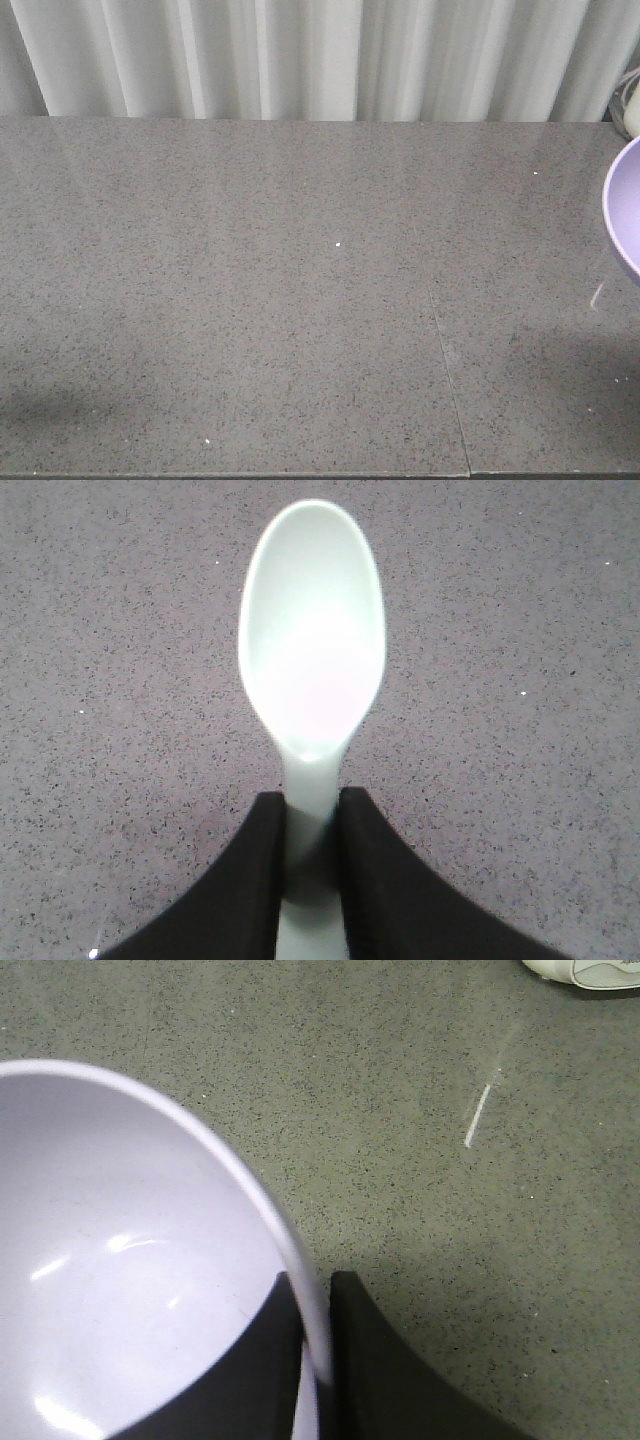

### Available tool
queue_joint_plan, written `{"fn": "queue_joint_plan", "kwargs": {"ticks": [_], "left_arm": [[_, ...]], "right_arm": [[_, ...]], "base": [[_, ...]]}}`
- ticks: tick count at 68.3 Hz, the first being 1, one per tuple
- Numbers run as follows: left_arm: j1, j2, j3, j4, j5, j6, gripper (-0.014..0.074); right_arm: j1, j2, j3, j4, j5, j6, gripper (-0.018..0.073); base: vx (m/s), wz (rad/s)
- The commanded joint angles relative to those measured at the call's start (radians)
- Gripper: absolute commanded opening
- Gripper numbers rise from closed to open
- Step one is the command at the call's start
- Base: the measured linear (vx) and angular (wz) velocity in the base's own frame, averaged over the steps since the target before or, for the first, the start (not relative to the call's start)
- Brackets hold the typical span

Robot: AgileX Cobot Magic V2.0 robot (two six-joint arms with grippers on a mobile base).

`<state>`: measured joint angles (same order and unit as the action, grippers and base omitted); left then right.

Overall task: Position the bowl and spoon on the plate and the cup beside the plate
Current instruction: 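Drive the base, carrying spoon and bowl, to the counter with the plate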

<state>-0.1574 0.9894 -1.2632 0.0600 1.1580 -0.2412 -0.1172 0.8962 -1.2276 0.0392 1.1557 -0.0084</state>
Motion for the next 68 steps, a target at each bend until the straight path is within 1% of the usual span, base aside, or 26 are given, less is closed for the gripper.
{"fn": "queue_joint_plan", "kwargs": {"ticks": [1, 68], "left_arm": [[-0.007, -0.008, -0.02, 0.004, -0.062, -0.009, -0.0006], [-0.007, -0.008, -0.02, 0.004, -0.062, -0.009, -0.0006]], "right_arm": [[-0.006, -0.004, -0.029, -0.004, -0.06, -0.007, -0.0006], [-0.006, -0.004, -0.029, -0.004, -0.06, -0.007, -0.0006]], "base": [[0.0, 0.0], [0.0, 0.0]]}}
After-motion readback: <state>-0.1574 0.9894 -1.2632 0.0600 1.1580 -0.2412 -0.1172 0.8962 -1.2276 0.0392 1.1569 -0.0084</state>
